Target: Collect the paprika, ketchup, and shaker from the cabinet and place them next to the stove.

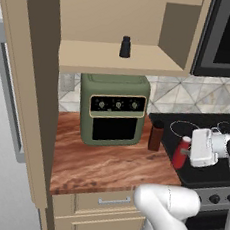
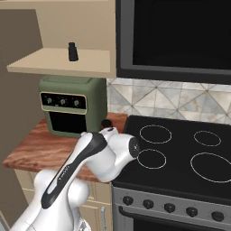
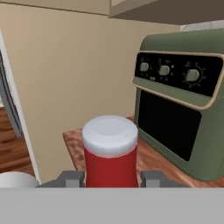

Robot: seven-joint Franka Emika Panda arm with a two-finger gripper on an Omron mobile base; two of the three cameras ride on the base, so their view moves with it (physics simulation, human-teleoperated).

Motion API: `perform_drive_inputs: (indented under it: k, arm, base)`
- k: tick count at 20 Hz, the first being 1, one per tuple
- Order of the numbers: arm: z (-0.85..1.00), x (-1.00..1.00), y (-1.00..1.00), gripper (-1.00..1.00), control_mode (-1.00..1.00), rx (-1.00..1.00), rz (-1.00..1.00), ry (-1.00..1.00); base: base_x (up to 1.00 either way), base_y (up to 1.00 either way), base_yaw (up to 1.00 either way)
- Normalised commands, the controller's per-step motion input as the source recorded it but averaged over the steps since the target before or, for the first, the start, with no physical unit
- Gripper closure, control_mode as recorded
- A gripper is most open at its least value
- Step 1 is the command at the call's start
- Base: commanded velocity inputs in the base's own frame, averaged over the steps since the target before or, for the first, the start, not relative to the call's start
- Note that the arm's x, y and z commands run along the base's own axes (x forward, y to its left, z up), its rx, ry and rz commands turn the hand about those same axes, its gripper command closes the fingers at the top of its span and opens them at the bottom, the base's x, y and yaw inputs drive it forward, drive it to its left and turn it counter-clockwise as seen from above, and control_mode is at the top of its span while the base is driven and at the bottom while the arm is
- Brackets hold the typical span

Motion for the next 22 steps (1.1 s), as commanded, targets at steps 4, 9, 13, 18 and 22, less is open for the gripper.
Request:
perform_drive_inputs:
  k: [4,9,13,18,22]
  arm:
    - [-0.26,0.12,0.00,1.00,-1.00,0.00,0.00,0.00]
    - [-0.16,0.24,0.00,1.00,-1.00,0.00,0.00,0.00]
    - [-0.14,0.31,0.00,1.00,-1.00,0.00,0.00,0.00]
    - [-0.19,0.25,0.00,1.00,-1.00,0.00,0.00,0.00]
    - [-0.25,0.20,-0.02,1.00,-1.00,0.00,0.00,0.00]
  base:
    - [0.00,0.00,0.00]
    - [0.00,0.00,0.00]
    - [0.00,0.00,0.00]
    - [0.00,0.00,0.00]
    - [0.00,0.00,0.00]
